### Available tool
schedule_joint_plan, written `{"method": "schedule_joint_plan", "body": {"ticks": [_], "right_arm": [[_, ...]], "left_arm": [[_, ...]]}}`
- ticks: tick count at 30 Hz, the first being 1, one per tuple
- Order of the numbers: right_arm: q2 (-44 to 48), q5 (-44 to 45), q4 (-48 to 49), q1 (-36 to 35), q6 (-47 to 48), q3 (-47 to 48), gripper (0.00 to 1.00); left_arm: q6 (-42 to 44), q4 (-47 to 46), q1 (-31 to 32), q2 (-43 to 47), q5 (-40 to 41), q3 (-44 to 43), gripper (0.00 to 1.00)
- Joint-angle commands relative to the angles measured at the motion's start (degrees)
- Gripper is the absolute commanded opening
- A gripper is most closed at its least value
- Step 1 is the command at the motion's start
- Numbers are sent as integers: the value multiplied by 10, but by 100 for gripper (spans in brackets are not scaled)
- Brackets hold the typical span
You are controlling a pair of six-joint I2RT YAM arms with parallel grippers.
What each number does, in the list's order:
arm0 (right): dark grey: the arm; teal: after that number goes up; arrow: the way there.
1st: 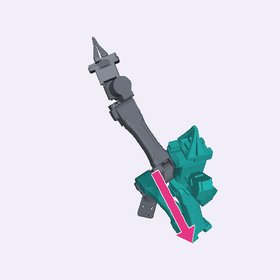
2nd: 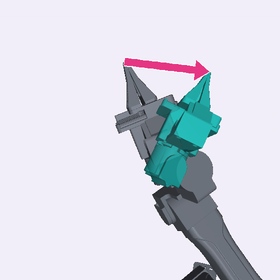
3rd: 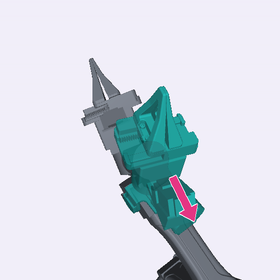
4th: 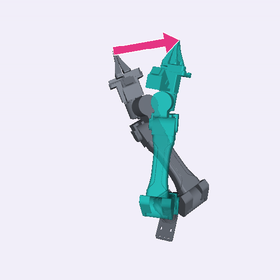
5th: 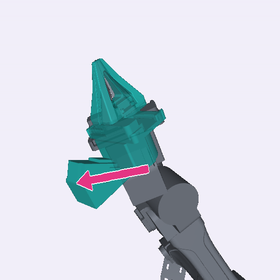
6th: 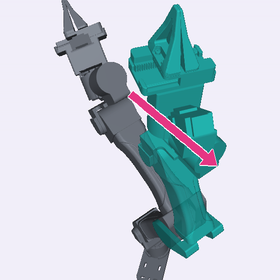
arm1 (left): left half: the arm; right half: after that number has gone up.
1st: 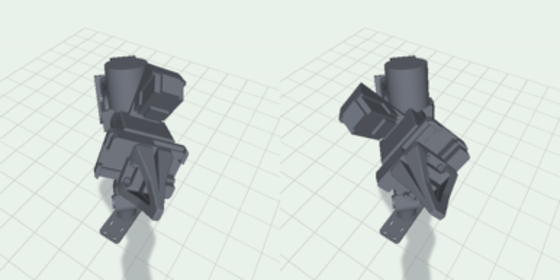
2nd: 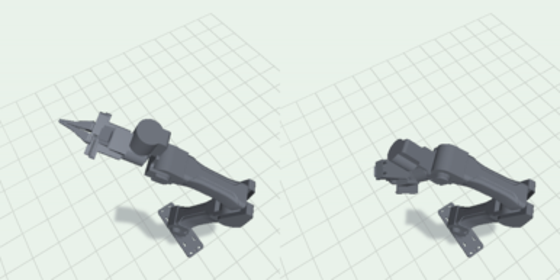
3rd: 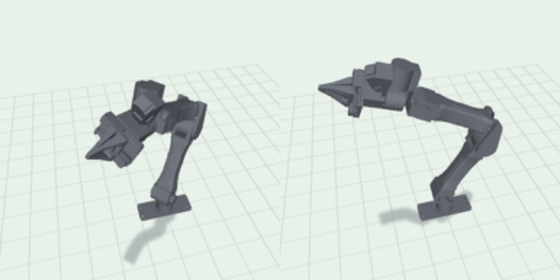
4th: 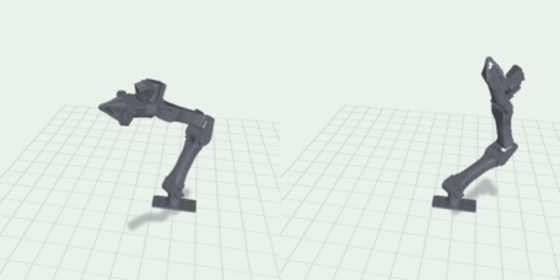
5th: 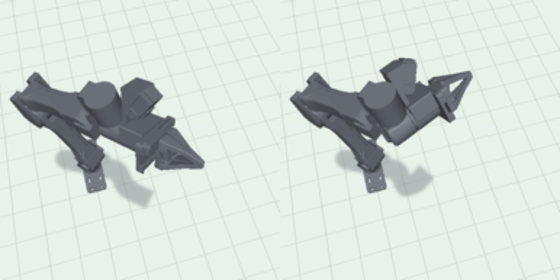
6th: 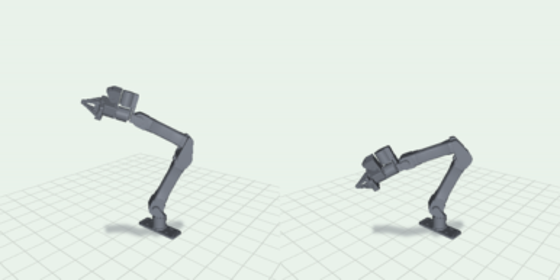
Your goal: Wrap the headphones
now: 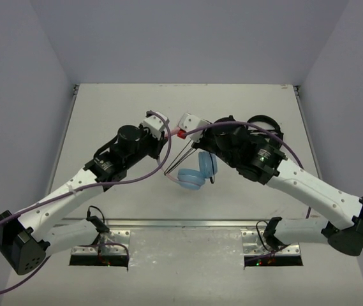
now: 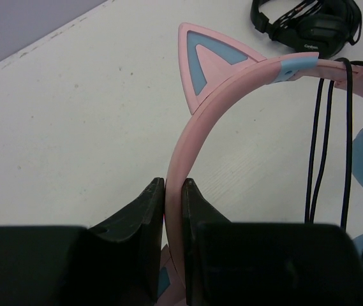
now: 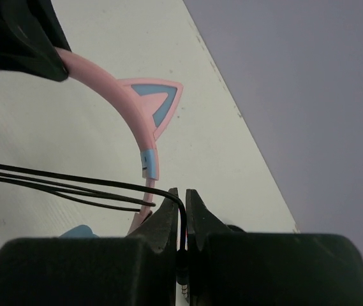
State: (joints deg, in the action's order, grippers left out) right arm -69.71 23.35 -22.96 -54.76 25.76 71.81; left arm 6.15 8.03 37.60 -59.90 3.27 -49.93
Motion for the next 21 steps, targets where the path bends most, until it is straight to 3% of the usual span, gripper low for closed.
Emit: {"method": "schedule_joint_plan", "body": {"ticks": [1,10,14,21], "right_arm": [[27,8,60,47,-18,-34,1],[17,-58,27,172,-55,-44,1],[20,-83,22,198,-76,-69,1],[43,-177,13,214,-136,-97,10]], "left_arm": [[10,1,7,24,-54,-12,0],[14,-6,8,21,-84,-15,0],[5,-18,7,23,-99,-15,0],[-23,-44,7,15,-175,-27,0]]}}
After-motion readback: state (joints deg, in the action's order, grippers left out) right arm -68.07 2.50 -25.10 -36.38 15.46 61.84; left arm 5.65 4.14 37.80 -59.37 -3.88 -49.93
